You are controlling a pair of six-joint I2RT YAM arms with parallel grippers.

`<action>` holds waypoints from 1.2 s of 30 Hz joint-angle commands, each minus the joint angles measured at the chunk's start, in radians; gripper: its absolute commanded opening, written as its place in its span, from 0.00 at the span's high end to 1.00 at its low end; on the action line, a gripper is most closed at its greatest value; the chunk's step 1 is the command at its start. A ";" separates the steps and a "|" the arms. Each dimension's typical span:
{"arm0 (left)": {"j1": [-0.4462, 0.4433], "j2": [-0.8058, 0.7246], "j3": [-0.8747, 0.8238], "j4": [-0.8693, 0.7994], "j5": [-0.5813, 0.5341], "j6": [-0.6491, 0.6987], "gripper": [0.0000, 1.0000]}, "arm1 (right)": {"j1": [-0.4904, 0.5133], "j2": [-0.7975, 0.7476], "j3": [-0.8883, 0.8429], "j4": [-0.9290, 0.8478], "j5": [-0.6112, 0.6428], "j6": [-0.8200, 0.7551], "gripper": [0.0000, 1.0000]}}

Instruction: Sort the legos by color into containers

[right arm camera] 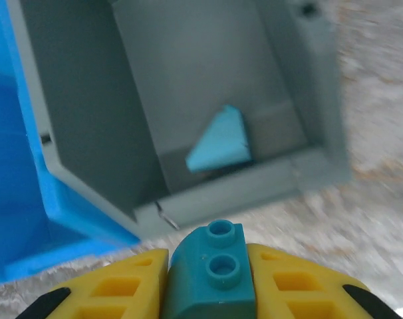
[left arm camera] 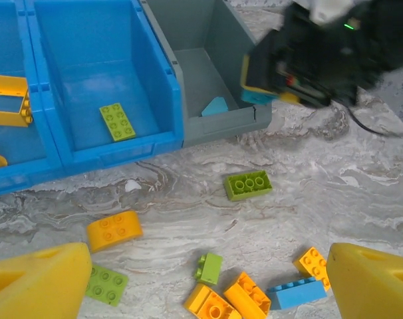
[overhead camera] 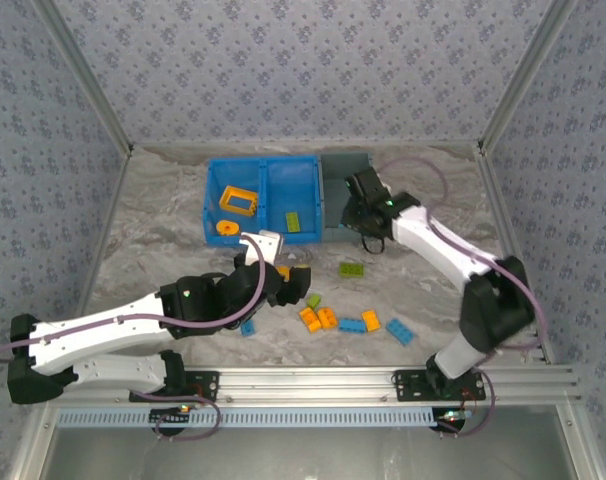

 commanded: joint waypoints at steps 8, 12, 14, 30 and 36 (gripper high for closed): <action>-0.004 0.022 0.074 0.097 0.109 0.073 0.09 | -0.079 0.318 0.232 -0.011 -0.148 -0.059 0.68; -0.004 0.042 0.083 0.088 0.106 0.053 0.09 | -0.083 0.360 0.257 -0.020 -0.171 -0.052 0.59; -0.003 0.045 0.085 0.068 0.093 0.039 0.09 | -0.084 0.362 0.258 -0.028 -0.166 -0.047 0.52; 0.281 0.100 0.008 -0.227 0.298 -0.368 0.14 | 0.021 -0.069 0.093 -0.041 0.084 -0.110 0.44; 0.394 0.213 -0.039 -0.110 0.405 -0.651 0.18 | 0.248 -0.407 -0.267 0.172 0.188 -0.287 0.38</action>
